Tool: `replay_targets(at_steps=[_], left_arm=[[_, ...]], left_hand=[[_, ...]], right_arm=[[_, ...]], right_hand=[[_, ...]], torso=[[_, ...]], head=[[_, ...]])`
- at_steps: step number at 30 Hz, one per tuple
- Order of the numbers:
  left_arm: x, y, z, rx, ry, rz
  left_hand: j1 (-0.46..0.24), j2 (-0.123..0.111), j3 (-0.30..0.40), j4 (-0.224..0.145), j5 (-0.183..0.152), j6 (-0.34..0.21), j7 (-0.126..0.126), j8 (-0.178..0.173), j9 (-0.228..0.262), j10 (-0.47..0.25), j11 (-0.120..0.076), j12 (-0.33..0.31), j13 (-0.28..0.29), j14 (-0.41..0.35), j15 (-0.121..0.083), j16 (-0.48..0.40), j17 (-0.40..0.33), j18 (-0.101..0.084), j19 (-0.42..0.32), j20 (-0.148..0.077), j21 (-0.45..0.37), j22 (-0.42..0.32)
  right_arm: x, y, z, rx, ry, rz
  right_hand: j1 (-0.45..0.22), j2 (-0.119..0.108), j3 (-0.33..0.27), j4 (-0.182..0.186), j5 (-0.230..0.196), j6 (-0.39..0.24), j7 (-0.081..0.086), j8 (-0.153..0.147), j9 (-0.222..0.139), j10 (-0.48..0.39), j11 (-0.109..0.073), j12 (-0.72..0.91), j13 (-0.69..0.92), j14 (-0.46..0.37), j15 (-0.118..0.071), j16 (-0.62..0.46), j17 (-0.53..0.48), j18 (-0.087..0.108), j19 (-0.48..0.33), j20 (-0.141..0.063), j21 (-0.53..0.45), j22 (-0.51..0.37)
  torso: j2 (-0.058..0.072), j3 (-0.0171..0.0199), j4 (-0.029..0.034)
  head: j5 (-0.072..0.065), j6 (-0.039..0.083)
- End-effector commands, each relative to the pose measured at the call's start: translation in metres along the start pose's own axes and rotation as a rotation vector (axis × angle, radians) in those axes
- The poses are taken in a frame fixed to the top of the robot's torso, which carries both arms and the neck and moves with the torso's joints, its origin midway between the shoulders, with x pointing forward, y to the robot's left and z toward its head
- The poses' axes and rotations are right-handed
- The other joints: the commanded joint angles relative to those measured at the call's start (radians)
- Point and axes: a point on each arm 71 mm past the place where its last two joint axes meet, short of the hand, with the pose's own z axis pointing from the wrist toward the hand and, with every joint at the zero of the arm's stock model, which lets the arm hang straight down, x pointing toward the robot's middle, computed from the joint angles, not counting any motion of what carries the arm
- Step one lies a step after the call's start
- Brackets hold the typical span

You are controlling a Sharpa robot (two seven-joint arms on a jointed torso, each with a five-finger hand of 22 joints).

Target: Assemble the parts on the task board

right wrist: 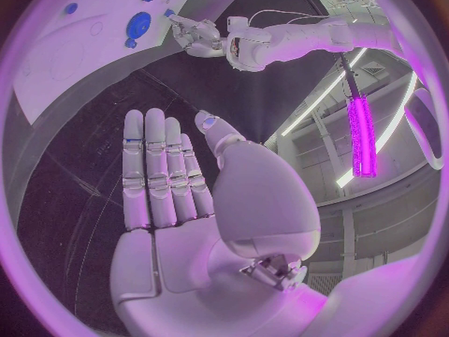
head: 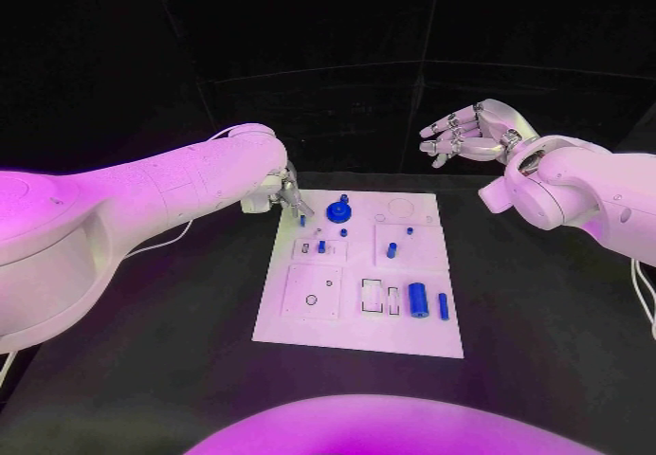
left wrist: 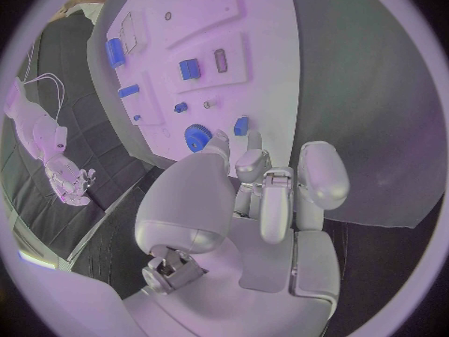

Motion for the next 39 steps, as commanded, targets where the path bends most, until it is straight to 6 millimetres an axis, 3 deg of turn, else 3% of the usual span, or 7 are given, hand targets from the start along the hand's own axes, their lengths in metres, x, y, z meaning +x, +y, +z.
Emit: replay_targets(at_steps=[1, 39], left_arm=[[-0.0003, -0.0017, -0.0001, 0.008, 0.004, 0.012], [0.0048, -0.0047, 0.0042, 0.004, 0.030, 0.022]], left_hand=[[0.011, -0.003, 0.001, -0.004, 0.004, 0.006, -0.003, 0.004, 0.000, -0.001, -0.007, 0.004, -0.003, 0.104, -0.006, 0.003, 0.263, -0.011, 0.006, -0.004, 0.005, 0.001], [0.040, 0.013, 0.016, -0.020, 0.004, 0.009, -0.003, 0.008, -0.002, 0.000, -0.008, 0.006, -0.002, 0.104, -0.006, 0.003, 0.263, -0.012, 0.006, -0.004, 0.006, 0.004]], right_arm=[[-0.0003, 0.0021, 0.0009, -0.008, -0.004, -0.002], [0.0025, 0.0040, 0.0025, -0.013, 0.000, -0.001]], right_hand=[[0.010, 0.001, 0.004, 0.001, 0.003, -0.006, -0.001, 0.005, 0.002, -0.005, 0.000, -0.004, -0.001, -0.005, -0.003, -0.004, -0.002, 0.012, 0.003, 0.001, -0.006, -0.001], [0.013, 0.001, 0.005, 0.000, 0.005, -0.006, -0.001, 0.005, 0.002, -0.004, 0.000, -0.004, -0.003, -0.004, -0.003, -0.005, -0.003, 0.012, 0.004, 0.001, -0.007, -0.002]], torso=[[0.000, 0.0001, -0.0003], [0.000, 0.0001, 0.0001]], head=[[0.000, 0.001], [0.002, -0.001]])
